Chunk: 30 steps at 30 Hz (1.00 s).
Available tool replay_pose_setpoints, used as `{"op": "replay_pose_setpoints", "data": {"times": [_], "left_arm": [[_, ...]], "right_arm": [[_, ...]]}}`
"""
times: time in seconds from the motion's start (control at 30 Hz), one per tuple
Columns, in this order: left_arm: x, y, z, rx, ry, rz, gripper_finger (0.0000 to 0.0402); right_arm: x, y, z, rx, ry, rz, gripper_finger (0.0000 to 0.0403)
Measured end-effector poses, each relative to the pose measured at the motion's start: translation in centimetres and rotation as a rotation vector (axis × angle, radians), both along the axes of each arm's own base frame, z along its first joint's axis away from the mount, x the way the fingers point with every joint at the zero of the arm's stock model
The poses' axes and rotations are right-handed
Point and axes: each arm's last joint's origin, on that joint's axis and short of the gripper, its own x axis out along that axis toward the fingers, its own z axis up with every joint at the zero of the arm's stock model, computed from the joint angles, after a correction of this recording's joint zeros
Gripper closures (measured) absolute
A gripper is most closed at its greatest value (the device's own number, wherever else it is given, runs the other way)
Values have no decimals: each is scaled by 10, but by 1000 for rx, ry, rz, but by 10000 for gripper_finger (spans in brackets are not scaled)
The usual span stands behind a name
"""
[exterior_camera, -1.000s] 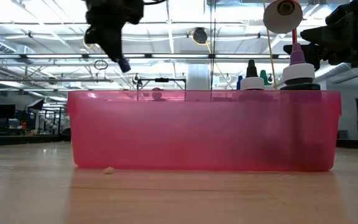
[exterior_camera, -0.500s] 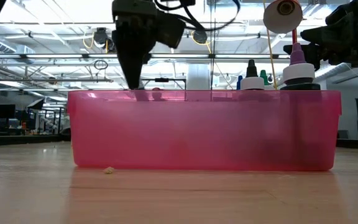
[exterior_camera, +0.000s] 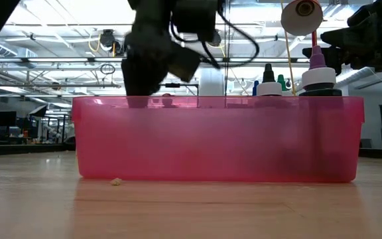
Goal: Pick & Place food coloring
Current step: Put the small violet food coloring bottle into the bin, then put the small brown food coloring bottle into the bin
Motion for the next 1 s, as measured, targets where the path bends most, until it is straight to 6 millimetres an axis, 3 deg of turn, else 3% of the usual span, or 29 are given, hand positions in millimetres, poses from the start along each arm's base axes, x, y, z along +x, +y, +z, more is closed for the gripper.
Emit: {"op": "replay_pose_setpoints", "data": {"times": [0.23, 0.5, 0.77, 1.0], "left_arm": [[7, -4, -30, -10, 74, 8, 348], [11, -6, -38, -8, 75, 22, 347], [12, -6, -28, -9, 47, -3, 225], [7, 2, 2, -11, -27, -9, 181]], "right_arm": [[0, 0, 0, 0, 0, 0, 165], [0, 0, 0, 0, 1, 0, 165], [0, 0, 0, 0, 1, 0, 165], [0, 0, 0, 0, 0, 0, 165]]}}
